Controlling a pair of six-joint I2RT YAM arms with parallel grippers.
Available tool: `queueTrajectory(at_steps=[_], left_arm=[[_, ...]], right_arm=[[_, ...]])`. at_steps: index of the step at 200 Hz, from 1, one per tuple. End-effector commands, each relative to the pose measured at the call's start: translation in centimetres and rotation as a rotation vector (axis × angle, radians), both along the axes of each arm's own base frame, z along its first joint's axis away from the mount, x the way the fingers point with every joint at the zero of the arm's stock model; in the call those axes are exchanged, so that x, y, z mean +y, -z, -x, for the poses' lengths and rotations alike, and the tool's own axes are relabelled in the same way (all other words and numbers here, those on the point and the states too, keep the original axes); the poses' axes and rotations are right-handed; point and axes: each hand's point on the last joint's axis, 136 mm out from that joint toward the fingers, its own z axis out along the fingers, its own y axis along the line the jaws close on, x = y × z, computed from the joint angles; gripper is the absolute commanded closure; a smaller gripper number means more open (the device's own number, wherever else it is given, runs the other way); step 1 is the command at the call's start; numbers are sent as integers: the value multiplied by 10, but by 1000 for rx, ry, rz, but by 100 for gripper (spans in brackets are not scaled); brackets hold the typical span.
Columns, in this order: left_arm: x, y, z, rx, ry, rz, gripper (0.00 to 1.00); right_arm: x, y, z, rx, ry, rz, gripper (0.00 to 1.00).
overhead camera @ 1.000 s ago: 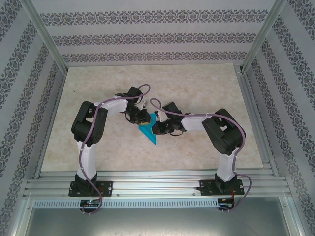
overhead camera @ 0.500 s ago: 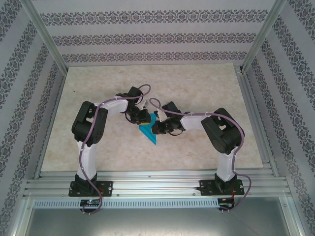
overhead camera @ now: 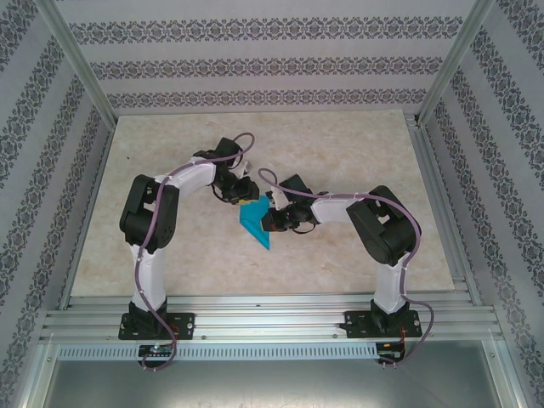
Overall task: Fold a paper plane with a square sheet of paper (fold left side to right side)
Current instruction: Third fold the triangle at the center of the table.
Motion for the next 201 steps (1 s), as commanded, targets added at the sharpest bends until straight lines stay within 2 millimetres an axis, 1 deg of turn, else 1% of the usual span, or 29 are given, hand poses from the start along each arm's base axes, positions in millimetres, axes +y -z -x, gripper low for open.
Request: queueTrajectory(at_steps=[1, 31, 55, 84, 95, 117, 161, 201], left_arm=[[11, -33, 0, -56, -16, 20, 69], [1, -37, 27, -16, -33, 148, 78], [-8, -33, 44, 15, -55, 208, 80], [-27, -28, 62, 45, -49, 240, 82], [-30, -25, 65, 47, -52, 232, 83], [-28, -16, 67, 55, -77, 202, 85], [-22, 8, 71, 91, -109, 145, 87], [-14, 23, 76, 105, -118, 89, 87]], right_arm=[[-25, 45, 24, 106, 9, 136, 100], [-25, 44, 24, 100, 5, 138, 100], [-25, 45, 25, 101, -2, 143, 100], [-25, 45, 25, 95, -6, 148, 100], [-25, 45, 25, 96, -5, 151, 100], [-25, 44, 25, 94, -8, 152, 100], [-24, 44, 25, 90, -12, 156, 100], [-25, 44, 26, 89, -13, 161, 100]])
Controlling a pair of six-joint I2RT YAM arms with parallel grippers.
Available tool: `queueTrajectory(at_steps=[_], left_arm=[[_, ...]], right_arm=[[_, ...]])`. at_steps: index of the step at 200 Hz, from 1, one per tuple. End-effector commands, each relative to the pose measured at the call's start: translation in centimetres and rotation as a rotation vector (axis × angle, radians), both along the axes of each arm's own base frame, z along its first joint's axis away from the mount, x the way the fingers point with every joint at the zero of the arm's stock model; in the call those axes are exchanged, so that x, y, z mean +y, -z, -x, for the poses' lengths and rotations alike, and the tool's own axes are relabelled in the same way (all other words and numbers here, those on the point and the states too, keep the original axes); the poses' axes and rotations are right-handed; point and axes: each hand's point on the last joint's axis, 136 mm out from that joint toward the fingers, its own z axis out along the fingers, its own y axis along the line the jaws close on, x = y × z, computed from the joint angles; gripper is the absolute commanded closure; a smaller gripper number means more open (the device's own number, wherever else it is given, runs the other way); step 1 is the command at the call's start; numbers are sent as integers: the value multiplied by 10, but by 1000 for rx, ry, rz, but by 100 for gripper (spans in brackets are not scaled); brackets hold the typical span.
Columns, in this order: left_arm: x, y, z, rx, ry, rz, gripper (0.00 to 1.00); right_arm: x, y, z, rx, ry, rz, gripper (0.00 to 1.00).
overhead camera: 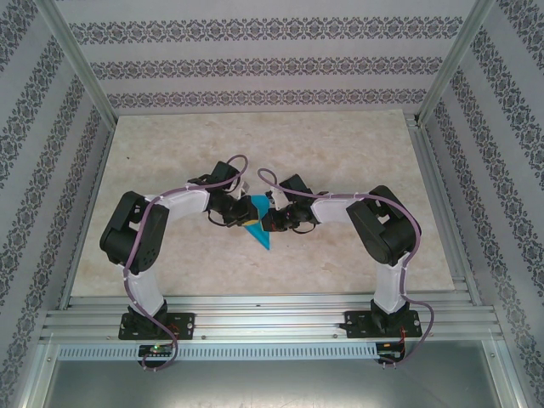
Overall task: Fold a paper plane with a square sheet of paper (fold left side to right side)
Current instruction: Third fold the triangle at the center of the table.
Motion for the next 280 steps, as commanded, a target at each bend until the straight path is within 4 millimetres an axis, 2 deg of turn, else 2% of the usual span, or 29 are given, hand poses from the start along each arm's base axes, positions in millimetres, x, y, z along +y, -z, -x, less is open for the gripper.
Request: queueTrajectory(at_steps=[1, 51, 121, 142, 168, 186, 204, 216, 255, 280], left_arm=[[4, 15, 2, 2, -9, -45, 87], [17, 37, 14, 39, 0, -118, 88], [25, 49, 20, 54, 8, -163, 88], [29, 56, 24, 65, 12, -181, 88], [35, 64, 29, 76, 15, -209, 88], [36, 69, 32, 83, 16, -217, 88], [35, 71, 32, 87, 16, -214, 88], [35, 71, 32, 85, 16, -214, 89], [35, 69, 30, 80, 14, -215, 88], [35, 69, 29, 77, 15, -219, 89]], right_arm=[[-25, 44, 25, 97, 3, 160, 100], [-25, 44, 25, 94, 0, 166, 100], [-25, 40, 22, 82, -2, 171, 99], [-21, 22, 13, 42, 19, 144, 92], [-18, -23, -6, -49, 65, 94, 78], [-26, -47, -13, -92, 103, 91, 71], [-30, -56, -7, -87, 111, 94, 70], [-27, -55, 4, -55, 102, 83, 72], [11, -52, 36, 26, 54, -7, 80], [19, -37, 46, 67, 45, 14, 80]])
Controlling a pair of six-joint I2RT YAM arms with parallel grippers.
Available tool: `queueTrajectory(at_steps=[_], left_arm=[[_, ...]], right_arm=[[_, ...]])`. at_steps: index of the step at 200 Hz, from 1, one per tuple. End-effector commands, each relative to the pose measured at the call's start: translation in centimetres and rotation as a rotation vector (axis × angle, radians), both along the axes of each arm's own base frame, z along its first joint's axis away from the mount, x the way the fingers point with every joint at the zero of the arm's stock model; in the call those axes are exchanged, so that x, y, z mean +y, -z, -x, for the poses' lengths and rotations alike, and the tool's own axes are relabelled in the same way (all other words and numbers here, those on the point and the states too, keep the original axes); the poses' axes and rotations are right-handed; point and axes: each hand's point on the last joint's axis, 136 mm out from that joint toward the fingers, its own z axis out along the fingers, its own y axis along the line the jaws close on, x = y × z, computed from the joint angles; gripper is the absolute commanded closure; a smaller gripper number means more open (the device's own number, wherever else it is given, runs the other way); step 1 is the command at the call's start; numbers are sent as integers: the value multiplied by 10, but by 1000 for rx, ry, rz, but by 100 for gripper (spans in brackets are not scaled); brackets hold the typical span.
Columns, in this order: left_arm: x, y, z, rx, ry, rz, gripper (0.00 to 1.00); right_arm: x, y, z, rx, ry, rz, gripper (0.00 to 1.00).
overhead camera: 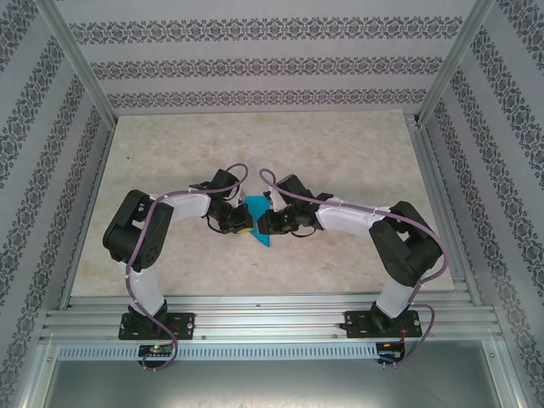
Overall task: Fold a paper plane with a square sheet of paper (fold left side to right side)
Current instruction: Third fold the triangle at the center of the table.
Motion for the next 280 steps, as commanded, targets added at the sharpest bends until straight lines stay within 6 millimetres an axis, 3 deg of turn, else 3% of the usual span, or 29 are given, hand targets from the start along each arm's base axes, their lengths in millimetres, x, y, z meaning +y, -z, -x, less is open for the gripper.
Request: queueTrajectory(at_steps=[1, 53, 131, 165, 201, 280], left_arm=[[17, 35, 18, 60, 11, -117, 89], [18, 36, 17, 57, 13, -124, 89], [20, 39, 17, 61, 17, -141, 89], [23, 43, 15, 59, 13, -160, 90], [25, 49, 15, 63, 8, -174, 91], [26, 53, 15, 68, 8, -185, 92]], right_arm=[[9, 14, 11, 65, 5, -10, 80], [0, 46, 24, 138, -4, 68, 81], [-12, 63, 34, 182, -2, 127, 81], [-26, 75, 51, 247, 14, 171, 83], [-41, 87, 73, 317, 26, 191, 93], [-63, 82, 100, 362, 11, 219, 100]])
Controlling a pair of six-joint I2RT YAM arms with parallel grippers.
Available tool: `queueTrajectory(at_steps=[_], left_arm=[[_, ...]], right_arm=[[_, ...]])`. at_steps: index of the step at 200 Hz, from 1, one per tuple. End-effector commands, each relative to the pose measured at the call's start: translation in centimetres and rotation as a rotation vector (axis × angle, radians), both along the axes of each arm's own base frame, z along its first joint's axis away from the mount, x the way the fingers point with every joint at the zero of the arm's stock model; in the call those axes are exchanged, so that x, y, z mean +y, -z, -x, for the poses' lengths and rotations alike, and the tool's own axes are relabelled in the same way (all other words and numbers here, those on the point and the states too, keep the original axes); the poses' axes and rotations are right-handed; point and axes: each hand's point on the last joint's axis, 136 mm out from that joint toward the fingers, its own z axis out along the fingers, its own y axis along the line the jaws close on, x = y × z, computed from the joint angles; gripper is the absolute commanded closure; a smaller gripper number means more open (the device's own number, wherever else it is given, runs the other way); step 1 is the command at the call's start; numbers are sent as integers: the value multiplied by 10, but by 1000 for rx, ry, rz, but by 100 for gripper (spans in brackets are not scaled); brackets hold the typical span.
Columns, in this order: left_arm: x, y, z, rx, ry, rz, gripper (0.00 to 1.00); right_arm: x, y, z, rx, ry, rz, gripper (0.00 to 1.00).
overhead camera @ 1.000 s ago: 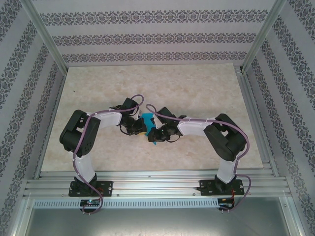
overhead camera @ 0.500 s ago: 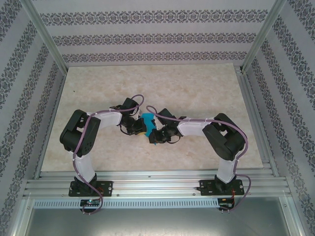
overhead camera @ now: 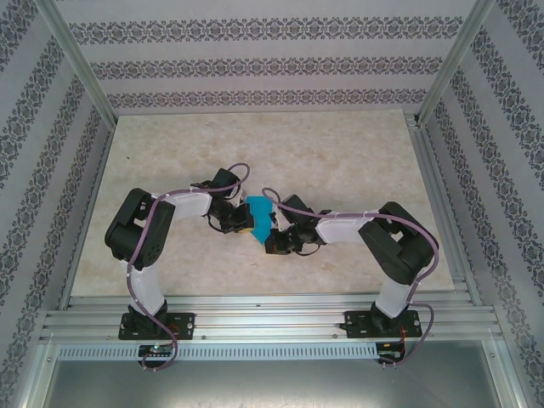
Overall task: Fold a paper plane with a square sheet of paper (fold left side to right side)
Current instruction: Third fold the triangle at the center of the table.
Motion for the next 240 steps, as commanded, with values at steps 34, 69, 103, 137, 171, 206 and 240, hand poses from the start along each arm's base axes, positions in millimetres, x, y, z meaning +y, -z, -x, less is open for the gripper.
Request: queueTrajectory(at_steps=[34, 69, 103, 137, 171, 206, 240], left_arm=[[27, 48, 16, 56, -8, -183, 92], [25, 43, 14, 47, -8, -169, 92], [24, 42, 13, 45, -10, -165, 92], [23, 42, 13, 43, -9, -159, 92], [19, 36, 9, 33, -8, -137, 91], [11, 7, -4, -46, 1, -94, 86], [2, -22, -6, -92, 14, -20, 85]], right_arm=[[-23, -12, 29, 75, -37, 79, 98], [9, -59, -3, -16, -19, -71, 95], [21, -38, -20, -10, -11, -15, 95], [6, -10, -32, -2, 41, 96, 95], [-8, 13, -15, 70, 22, 178, 96], [-29, 34, 1, 138, 35, 265, 96], [-31, 36, 3, 156, 41, 275, 97]])
